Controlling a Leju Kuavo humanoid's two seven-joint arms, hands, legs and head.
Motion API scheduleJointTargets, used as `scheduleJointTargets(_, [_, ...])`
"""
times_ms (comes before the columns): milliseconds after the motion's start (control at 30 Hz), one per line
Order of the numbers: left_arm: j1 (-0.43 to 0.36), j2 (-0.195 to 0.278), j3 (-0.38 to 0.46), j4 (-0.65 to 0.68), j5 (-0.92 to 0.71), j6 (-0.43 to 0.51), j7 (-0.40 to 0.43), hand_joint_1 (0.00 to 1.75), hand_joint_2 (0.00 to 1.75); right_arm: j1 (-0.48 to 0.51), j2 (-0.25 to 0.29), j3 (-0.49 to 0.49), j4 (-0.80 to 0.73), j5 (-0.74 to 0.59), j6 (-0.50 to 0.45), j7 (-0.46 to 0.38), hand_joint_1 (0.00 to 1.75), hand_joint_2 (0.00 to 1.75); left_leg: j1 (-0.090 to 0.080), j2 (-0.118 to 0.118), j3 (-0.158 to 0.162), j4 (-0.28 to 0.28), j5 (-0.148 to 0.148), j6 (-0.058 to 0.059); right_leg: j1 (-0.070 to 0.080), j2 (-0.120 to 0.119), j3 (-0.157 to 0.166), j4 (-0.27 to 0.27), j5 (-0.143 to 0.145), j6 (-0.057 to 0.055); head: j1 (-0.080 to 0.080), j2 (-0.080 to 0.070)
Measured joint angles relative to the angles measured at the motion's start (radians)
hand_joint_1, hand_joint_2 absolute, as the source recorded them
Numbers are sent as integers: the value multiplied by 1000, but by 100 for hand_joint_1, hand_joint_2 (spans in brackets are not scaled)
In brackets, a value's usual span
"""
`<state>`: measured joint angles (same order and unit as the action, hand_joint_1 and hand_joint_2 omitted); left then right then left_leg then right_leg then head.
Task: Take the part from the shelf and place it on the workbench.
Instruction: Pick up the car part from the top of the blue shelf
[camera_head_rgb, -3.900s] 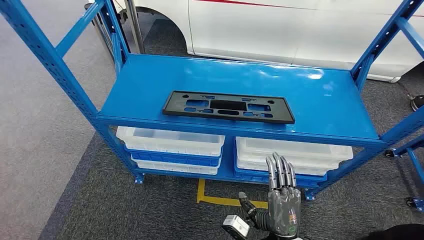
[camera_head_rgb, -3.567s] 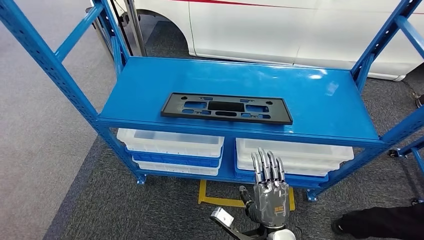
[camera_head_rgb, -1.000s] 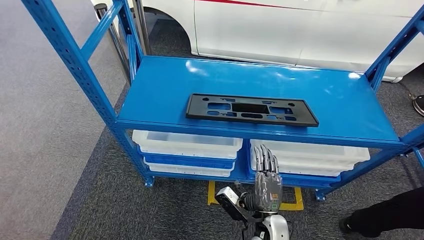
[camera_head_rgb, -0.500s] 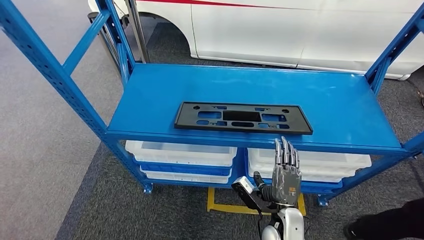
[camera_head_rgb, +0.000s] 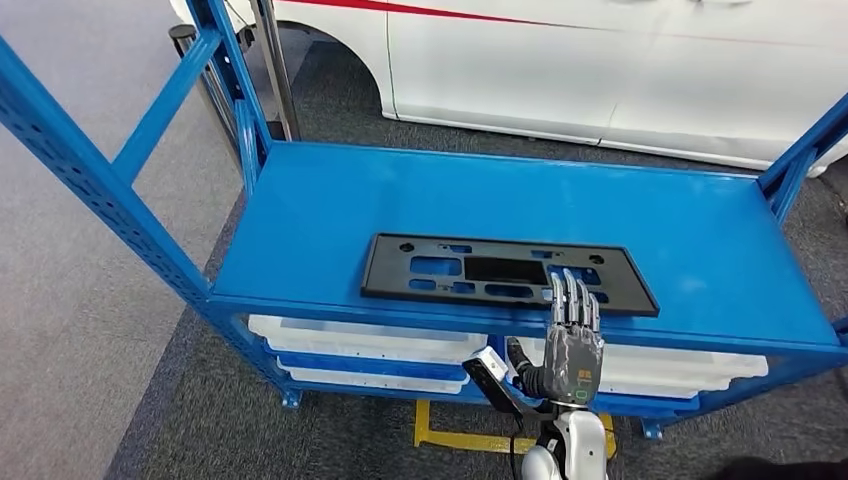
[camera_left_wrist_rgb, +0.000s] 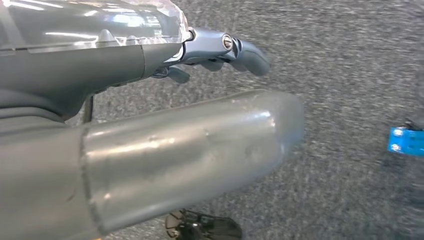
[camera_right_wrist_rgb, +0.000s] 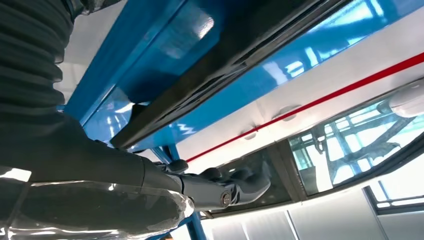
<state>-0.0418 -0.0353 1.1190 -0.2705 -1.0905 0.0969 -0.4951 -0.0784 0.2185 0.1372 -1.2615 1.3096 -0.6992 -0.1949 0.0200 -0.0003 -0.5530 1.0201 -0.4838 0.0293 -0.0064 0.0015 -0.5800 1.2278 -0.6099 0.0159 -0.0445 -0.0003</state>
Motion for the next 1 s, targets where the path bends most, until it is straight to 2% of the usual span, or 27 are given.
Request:
scheduleJointTargets(33, [0,0,1,0,-1,1,0,0,0,1,0,0,1,1,0,2,0,175,0,-1,12,-1,-8,-1,-2,0,-46,49,-22,2,0,0])
scheduleJointTargets(67, [0,0,3,0,-2,3,0,0,0,3,0,0,2,3,0,4,0,175,0,-2,25,-1,-18,-2,-2,0,-82,72,-34,3,0,0])
scheduleJointTargets(100, [1,0,4,0,-4,5,1,0,0,4,0,0,2,4,0,6,0,175,0,-3,39,-1,-29,-3,-2,0,-105,70,-29,2,0,0])
scheduleJointTargets(133, [2,0,5,0,-6,8,1,0,0,5,0,0,2,6,0,9,0,175,0,-4,56,-1,-40,-5,-2,0,-112,34,4,-2,0,0])
scheduleJointTargets(200, [1,-2,6,1,-13,17,1,0,0,5,-1,0,3,11,0,20,0,175,-1,-6,88,-1,-65,-10,5,0,-108,-80,122,-16,0,0])
scheduleJointTargets(233, [0,-3,6,2,-16,21,2,0,0,6,-2,0,5,14,0,27,0,175,-2,-8,99,-1,-77,-14,10,1,-106,-126,165,-24,0,0])
scheduleJointTargets(267, [0,-4,7,2,-19,25,3,0,0,7,-3,0,7,16,0,34,0,175,-3,-9,103,-1,-86,-20,15,2,-106,-150,192,-31,1,0])
scheduleJointTargets(333, [-1,-6,8,3,-23,30,6,0,0,7,-6,1,10,24,0,48,0,175,-3,-9,112,-1,-94,-31,20,4,-101,-158,190,-41,4,0])
scheduleJointTargets(400, [-2,-6,10,4,-29,33,9,0,0,0,-7,6,12,40,0,69,77,175,-1,-7,118,15,-103,-37,16,7,-81,-174,189,-51,4,0])
scheduleJointTargets(433, [-4,-6,11,4,-33,33,11,0,0,-7,-8,11,14,49,0,81,118,175,0,-6,108,39,-113,-39,14,7,-69,-182,187,-56,4,0])
scheduleJointTargets(467, [-7,-6,12,4,-37,33,13,0,0,-14,-9,17,19,58,1,97,162,175,2,-6,82,87,-133,-41,13,7,-59,-189,184,-60,4,0])
scheduleJointTargets(533, [-9,-4,12,4,-45,34,16,0,0,-28,-14,33,39,68,3,128,172,175,2,-6,5,205,-180,-47,14,6,-49,-192,177,-67,4,0])
scheduleJointTargets(567, [-9,-3,13,4,-48,34,17,0,0,-35,-18,43,52,71,5,142,175,175,2,-6,-34,251,-192,-50,15,6,-45,-192,172,-69,4,0])
scheduleJointTargets(600, [-8,-3,13,4,-50,34,17,0,0,-42,-24,55,66,71,10,153,175,175,2,-6,-58,265,-185,-52,15,7,-41,-190,167,-69,4,0])
scheduleJointTargets(633, [-7,-2,13,4,-52,34,17,0,0,-48,-30,67,78,72,15,161,175,175,2,-6,-66,245,-155,-52,15,9,-36,-188,162,-69,4,0])
scheduleJointTargets(700, [-7,-2,14,4,-55,34,17,0,0,-60,-40,88,96,72,25,170,175,175,1,-6,-47,141,-65,-47,15,11,-24,-183,151,-65,4,0])
scheduleJointTargets(733, [-8,-1,14,4,-56,34,17,0,0,-64,-42,95,103,72,28,172,175,175,0,-6,-35,90,-33,-44,15,11,-20,-180,147,-61,4,0])
scheduleJointTargets(800, [-8,0,14,4,-59,34,17,0,0,-73,-47,105,113,72,31,174,175,175,-7,-5,-21,32,-14,-36,15,11,-18,-176,141,-51,4,0])
scheduleJointTargets(833, [-7,1,14,5,-59,34,17,0,0,-76,-49,109,117,72,32,175,175,175,-10,-5,-22,29,-15,-31,16,11,-19,-177,140,-45,5,0])
scheduleJointTargets(900, [-4,1,14,5,-59,34,17,0,0,-81,-54,116,123,73,33,175,175,175,-6,-5,-19,18,1,-19,18,12,-19,-178,139,-33,5,0])
scheduleJointTargets(933, [-4,0,15,5,-59,34,17,0,0,-85,-57,119,126,73,32,175,174,175,-2,-4,-18,12,6,-14,18,11,-21,-170,131,-26,6,0])
scheduleJointTargets(1000, [-6,-1,15,5,-59,33,17,0,0,-90,-63,122,130,73,32,174,174,175,2,-2,-17,5,14,-6,14,8,-50,-102,83,-13,7,0])
